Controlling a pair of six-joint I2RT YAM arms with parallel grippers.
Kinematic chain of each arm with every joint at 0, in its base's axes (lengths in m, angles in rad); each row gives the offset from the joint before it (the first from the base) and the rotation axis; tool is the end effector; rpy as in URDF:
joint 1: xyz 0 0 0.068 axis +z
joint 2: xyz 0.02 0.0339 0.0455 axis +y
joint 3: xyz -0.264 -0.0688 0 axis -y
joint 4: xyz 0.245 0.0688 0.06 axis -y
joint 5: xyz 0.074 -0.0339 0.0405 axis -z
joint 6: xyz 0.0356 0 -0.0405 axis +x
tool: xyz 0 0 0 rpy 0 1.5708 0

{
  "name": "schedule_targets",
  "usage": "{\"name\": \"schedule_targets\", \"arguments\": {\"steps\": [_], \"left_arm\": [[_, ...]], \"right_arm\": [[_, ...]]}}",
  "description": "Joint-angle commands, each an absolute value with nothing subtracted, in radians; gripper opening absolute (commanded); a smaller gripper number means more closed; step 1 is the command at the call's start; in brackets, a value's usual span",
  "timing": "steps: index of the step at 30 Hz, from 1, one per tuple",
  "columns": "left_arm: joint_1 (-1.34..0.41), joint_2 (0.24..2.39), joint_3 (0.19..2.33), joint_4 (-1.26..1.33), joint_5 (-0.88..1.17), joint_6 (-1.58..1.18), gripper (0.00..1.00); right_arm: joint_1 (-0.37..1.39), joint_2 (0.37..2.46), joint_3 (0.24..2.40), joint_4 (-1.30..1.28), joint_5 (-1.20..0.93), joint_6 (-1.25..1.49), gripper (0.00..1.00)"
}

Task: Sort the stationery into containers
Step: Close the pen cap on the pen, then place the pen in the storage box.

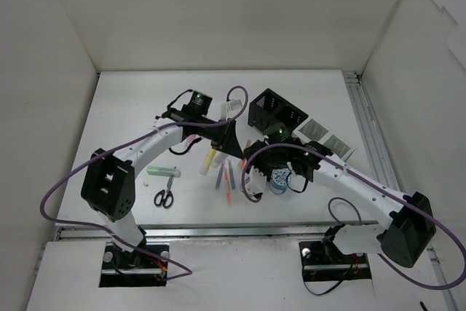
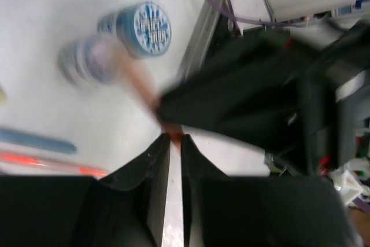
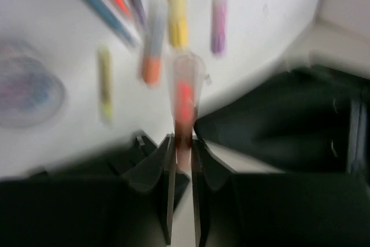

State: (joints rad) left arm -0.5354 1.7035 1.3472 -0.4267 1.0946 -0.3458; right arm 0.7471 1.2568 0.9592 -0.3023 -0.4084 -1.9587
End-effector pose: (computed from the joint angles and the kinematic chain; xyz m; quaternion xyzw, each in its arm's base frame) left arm 0.3016 -0.2157 0.2822 0.2735 0.7661 -0.5744 0.0915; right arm 0.1946 0.1995 0.2899 -0.8661 0.0948 -0.1127 0.4777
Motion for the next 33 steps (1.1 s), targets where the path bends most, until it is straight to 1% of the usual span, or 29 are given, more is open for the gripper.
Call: {"name": "schedule_targets", "arguments": {"steps": [1, 7, 10, 14, 15, 16, 17, 19, 20, 21, 22, 25, 26, 28, 29, 31, 32, 33], "left_arm": [[-0.503, 1.692, 1.606, 0.020, 1.117, -0.344, 0.00], [-0.503, 1.772, 1.680, 0.034, 1.124, -0.373, 0.00], [-0.503, 1.769, 1.655, 0.017, 1.112, -0.353, 0.00], [-0.494, 1.711, 1.594, 0.005, 1.069, -0.336, 0.00], [-0.494, 1.697, 1.574, 0.005, 1.063, -0.318, 0.04], [-0.485, 1.683, 1.560, -0.041, 1.057, -0.305, 0.13], [-0.485, 1.645, 1.543, -0.051, 1.030, -0.298, 0.34], [-0.476, 1.603, 1.485, -0.069, 1.003, -0.278, 0.53], [-0.476, 1.548, 1.465, -0.069, 0.968, -0.275, 0.77], [-0.463, 1.520, 1.425, -0.069, 0.950, -0.272, 0.91], [-0.463, 1.491, 1.398, -0.069, 0.930, -0.265, 0.99], [-0.445, 1.367, 1.315, -0.078, 0.842, -0.259, 0.99], [-0.431, 1.301, 1.296, -0.084, 0.778, -0.259, 0.99], [-0.407, 1.237, 1.240, -0.109, 0.717, -0.264, 0.99], [-0.396, 1.176, 1.224, -0.121, 0.647, -0.271, 0.99], [-0.364, 1.116, 1.177, -0.162, 0.582, -0.279, 0.99], [-0.353, 1.054, 1.158, -0.178, 0.505, -0.299, 0.99], [-0.344, 1.023, 1.122, -0.190, 0.471, -0.308, 0.99]], "right_arm": [[0.859, 1.301, 0.937, -0.471, -0.805, -1.954, 0.00], [0.864, 1.305, 0.945, -0.469, -0.818, -1.944, 0.00], [0.864, 1.301, 0.963, -0.466, -0.805, -1.915, 0.00], [0.861, 1.308, 0.995, -0.459, -0.807, -1.820, 0.00], [0.856, 1.313, 1.011, -0.460, -0.827, -1.787, 0.00], [0.838, 1.321, 1.025, -0.459, -0.839, -1.714, 0.00], [0.831, 1.337, 1.055, -0.460, -0.859, -1.675, 0.00], [0.778, 1.357, 1.087, -0.457, -0.929, -1.567, 0.00], [0.767, 1.379, 1.121, -0.460, -0.949, -1.525, 0.00], [0.758, 1.388, 1.140, -0.459, -0.981, -1.484, 0.00], [0.737, 1.403, 1.156, -0.457, -1.001, -1.410, 0.00], [0.688, 1.453, 1.224, -0.460, -1.097, -1.288, 0.00], [0.680, 1.475, 1.254, -0.456, -1.144, -1.257, 0.00], [0.632, 1.499, 1.287, -0.456, -1.187, -1.185, 0.00], [0.624, 1.520, 1.319, -0.454, -1.218, -1.154, 0.00], [0.582, 1.545, 1.366, -0.453, -1.239, -1.077, 0.00], [0.572, 1.564, 1.383, -0.451, -1.256, -1.048, 0.00], [0.557, 1.575, 1.400, -0.449, -1.259, -1.022, 0.00]]}}
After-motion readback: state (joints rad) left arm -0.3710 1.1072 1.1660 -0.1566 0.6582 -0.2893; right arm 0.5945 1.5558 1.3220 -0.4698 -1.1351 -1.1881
